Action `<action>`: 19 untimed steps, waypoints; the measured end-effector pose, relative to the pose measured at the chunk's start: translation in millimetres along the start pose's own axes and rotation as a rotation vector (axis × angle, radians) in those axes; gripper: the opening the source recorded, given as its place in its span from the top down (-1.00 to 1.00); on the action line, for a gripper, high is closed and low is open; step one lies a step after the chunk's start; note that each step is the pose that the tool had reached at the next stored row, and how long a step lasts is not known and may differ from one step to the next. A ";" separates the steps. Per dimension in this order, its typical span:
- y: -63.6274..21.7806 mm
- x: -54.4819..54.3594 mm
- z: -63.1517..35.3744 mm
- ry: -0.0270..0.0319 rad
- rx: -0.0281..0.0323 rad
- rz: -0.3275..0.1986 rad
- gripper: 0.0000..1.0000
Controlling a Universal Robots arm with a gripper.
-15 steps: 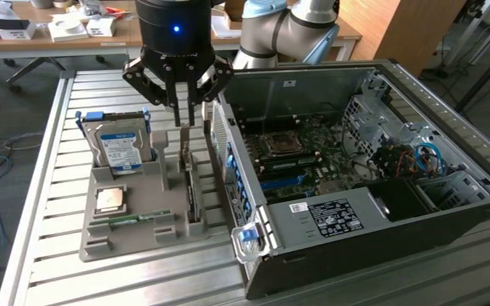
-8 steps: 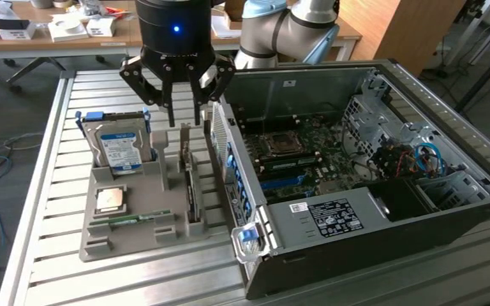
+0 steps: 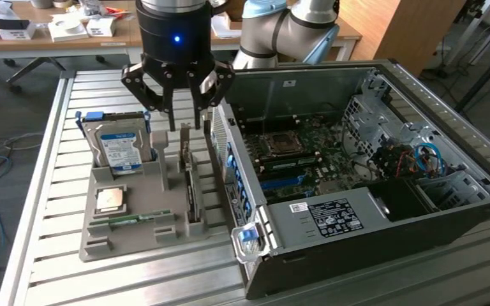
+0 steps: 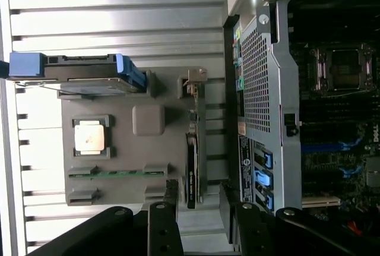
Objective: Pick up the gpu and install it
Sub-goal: 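Pick up the gpu and move the gpu toward the slot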
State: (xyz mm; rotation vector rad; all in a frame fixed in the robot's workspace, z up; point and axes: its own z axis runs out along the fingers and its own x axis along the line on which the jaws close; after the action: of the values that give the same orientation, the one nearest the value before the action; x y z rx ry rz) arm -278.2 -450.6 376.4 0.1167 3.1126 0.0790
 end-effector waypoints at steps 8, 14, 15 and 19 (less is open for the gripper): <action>-1.1 0.3 14.3 -0.0009 -0.0028 0.000 0.17; -1.8 0.6 25.2 -0.0016 -0.0035 0.000 0.17; -1.9 0.6 27.0 -0.0017 -0.0036 0.000 0.17; -2.3 0.8 34.3 -0.0019 -0.0042 0.000 0.17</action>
State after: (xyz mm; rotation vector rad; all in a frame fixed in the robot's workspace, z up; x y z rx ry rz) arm -278.2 -451.1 342.0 0.1165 3.1105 0.0853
